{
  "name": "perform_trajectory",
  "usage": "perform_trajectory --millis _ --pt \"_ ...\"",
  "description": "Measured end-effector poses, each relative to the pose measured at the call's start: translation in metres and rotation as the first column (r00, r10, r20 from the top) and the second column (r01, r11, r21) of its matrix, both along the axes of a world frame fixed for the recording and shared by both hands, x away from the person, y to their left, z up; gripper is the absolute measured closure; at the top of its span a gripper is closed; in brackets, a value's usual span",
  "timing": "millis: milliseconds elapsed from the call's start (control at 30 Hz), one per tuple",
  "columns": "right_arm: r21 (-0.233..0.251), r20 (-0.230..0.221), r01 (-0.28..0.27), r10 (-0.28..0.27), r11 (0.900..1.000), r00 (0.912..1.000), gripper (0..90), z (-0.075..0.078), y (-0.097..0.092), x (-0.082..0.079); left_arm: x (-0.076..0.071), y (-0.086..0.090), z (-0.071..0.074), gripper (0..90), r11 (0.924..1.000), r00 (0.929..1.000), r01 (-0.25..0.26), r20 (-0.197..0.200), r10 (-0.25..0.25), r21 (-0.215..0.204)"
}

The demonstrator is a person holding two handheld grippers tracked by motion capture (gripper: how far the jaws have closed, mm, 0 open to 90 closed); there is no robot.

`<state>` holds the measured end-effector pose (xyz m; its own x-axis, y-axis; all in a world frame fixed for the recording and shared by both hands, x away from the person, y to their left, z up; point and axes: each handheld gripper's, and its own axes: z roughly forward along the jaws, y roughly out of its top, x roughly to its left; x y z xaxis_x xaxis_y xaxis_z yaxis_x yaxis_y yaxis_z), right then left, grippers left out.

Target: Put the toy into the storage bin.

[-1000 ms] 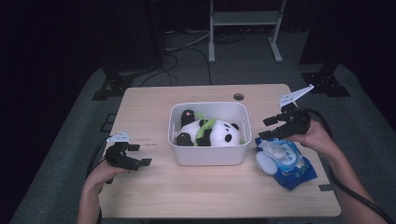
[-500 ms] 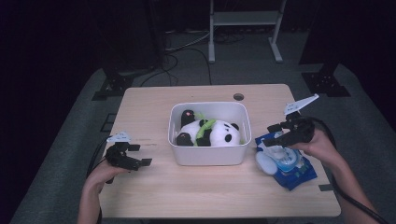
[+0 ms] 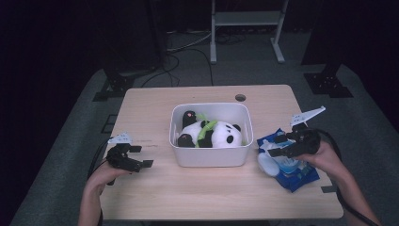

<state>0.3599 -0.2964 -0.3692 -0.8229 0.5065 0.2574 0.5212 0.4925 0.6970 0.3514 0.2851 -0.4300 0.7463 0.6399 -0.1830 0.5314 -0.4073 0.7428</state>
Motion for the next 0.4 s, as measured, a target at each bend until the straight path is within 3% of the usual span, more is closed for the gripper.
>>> perform_trajectory --millis 400 --pt "0.010 0.005 0.009 -0.009 0.9999 1.0000 27.4 -0.007 -0.002 -0.017 -0.002 -0.001 0.004 7.4 1.0000 0.9999 0.004 0.011 -0.004 -0.005"
